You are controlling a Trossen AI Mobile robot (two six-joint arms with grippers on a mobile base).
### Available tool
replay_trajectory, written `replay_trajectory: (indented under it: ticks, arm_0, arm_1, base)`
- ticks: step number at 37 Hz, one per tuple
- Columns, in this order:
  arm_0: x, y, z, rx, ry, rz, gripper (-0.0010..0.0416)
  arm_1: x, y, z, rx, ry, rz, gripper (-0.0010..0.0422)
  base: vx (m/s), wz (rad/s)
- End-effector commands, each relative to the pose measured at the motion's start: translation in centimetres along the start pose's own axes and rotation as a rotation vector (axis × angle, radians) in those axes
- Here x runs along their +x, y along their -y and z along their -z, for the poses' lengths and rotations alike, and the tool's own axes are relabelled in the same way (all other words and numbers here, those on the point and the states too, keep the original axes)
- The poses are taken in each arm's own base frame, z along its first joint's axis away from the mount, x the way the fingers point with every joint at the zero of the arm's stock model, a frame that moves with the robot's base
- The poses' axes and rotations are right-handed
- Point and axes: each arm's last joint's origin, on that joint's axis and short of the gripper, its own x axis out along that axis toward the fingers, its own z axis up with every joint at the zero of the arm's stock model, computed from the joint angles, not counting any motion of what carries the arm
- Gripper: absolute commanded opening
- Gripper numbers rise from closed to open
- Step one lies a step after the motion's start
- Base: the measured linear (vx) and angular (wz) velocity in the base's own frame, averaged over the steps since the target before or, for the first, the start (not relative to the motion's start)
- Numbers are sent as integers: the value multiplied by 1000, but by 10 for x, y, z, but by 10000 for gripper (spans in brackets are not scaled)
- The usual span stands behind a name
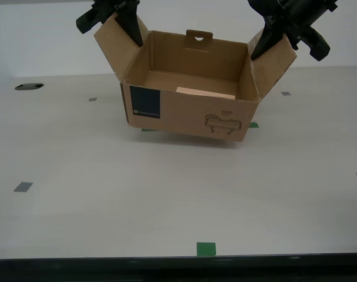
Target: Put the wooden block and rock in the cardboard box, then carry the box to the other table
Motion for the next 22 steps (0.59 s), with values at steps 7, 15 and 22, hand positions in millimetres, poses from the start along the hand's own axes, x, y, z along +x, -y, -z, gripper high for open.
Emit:
replay_trajectory:
  ticks: [7,15,22]
  arm_0:
    - [3,-6,4,-12,-24,-16,-1]
    - [7,-11,9,-20,-54,-19,-1]
    - [6,-20,13,-43,-63,-28,-1]
  arm_1:
    - [5,0,12,15,-40,15,-1]
    - [15,-4,28,10,-95,17,-1]
    - [12,-3,39,8,-80,17,-1]
  base:
    - [0,0]
    - [0,0]
    - [0,0]
